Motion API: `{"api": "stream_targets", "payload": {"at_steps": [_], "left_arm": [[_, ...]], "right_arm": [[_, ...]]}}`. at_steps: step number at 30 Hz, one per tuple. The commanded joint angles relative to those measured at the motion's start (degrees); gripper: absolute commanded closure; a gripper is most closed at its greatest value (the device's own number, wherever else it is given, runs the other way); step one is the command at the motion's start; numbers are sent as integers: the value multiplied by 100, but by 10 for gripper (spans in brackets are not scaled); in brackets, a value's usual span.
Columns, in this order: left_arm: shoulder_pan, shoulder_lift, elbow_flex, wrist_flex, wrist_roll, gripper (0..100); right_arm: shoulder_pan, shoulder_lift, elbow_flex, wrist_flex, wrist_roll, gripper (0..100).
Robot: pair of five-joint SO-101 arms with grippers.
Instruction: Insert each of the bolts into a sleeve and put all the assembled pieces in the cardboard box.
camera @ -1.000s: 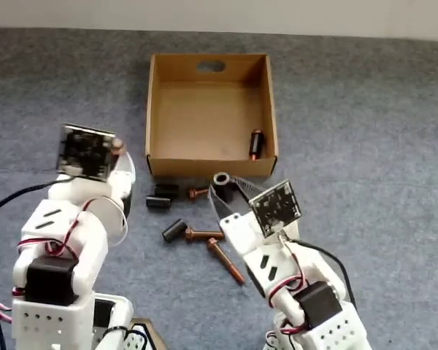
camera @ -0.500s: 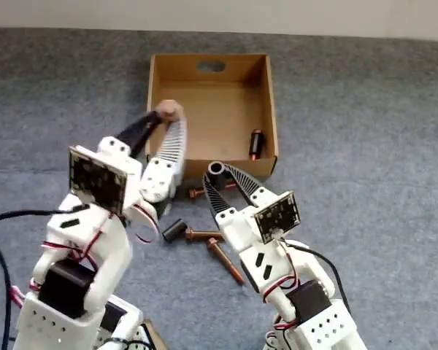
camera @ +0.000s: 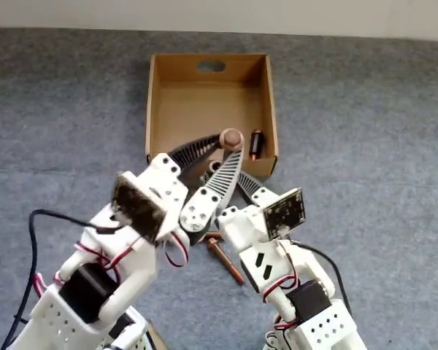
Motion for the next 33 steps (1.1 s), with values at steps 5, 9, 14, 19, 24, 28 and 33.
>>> {"api": "stream_targets", "payload": {"at_steps": [5,9,14,19,24,28,33], "left_arm": [[31,-40,-4,-167,35,990],[22,-31,180,-545,35,990],[-207,-31,629,-1301,35,990],[-453,-31,681,-1345,35,990],[-532,435,646,-1354,53,990],[-558,725,163,-1310,958,990],[-541,752,-145,-721,1345,990]], "right_arm": [[338,-66,-66,-136,-158,993],[338,-66,-75,-136,-158,993],[338,-66,-75,-136,-141,993],[338,-66,-75,-136,-141,993],[338,-66,-75,-136,-141,993],[338,-66,-75,-136,-141,993],[338,-66,-75,-136,-141,993]]}}
